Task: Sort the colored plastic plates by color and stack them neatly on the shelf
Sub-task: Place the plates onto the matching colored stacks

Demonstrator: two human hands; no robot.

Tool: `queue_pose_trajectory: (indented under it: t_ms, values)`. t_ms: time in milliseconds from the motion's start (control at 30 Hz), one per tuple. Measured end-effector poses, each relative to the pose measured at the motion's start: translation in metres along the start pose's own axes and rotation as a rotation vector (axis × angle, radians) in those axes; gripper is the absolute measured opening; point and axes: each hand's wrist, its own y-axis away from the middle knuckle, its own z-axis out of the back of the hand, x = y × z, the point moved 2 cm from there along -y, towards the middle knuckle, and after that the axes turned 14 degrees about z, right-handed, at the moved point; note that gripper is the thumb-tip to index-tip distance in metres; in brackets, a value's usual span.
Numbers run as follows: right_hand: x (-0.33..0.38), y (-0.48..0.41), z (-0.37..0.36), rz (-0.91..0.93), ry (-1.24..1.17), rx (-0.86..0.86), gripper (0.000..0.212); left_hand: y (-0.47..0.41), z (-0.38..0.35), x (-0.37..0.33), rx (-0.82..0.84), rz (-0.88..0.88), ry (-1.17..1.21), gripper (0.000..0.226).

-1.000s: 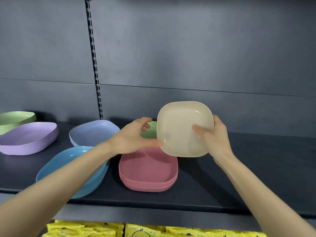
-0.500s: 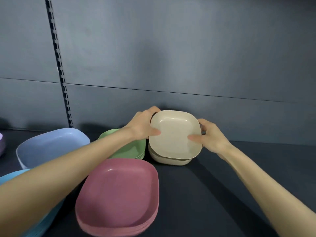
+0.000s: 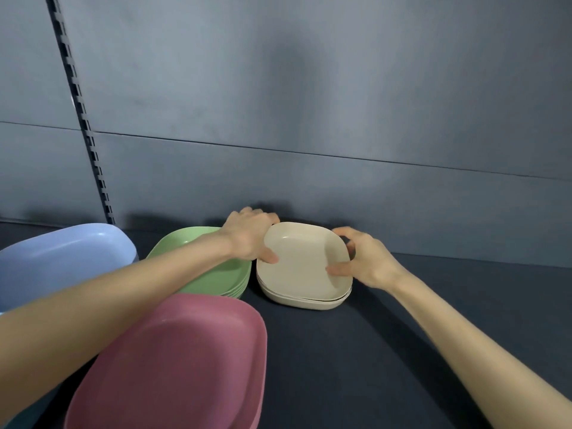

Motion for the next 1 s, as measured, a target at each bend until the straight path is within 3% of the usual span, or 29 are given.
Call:
queue_pose_trajectory:
  t_ms: [333,467,567,767,1000]
  values:
    - [-0.011,-0.003,-0.003,-0.007,0.124,0.161,0.057,-0.006,-0.004,-0.006,0.110,-0.031,-0.174,0.049]
    - [-0.004,-0.002,0.002,-0.027,0.179,0.218,0.064,0.002,0.001,-0.007,0.071,-0.060,-0.184,0.044]
    - [0.010,0.005,0.016,-0.038,0.233,0.158,0.069,0.016,0.018,-0.009,-0.008,-0.104,-0.048,0.056]
    - [0.041,0.047,0.059,-0.040,0.390,-0.040,0.054,0.055,0.060,-0.033,-0.207,-0.311,0.026,0.051]
    - [0.064,0.126,0.121,-0.074,0.555,-0.238,0.044,0.109,0.091,-0.095,-0.313,-0.514,0.102,0.050]
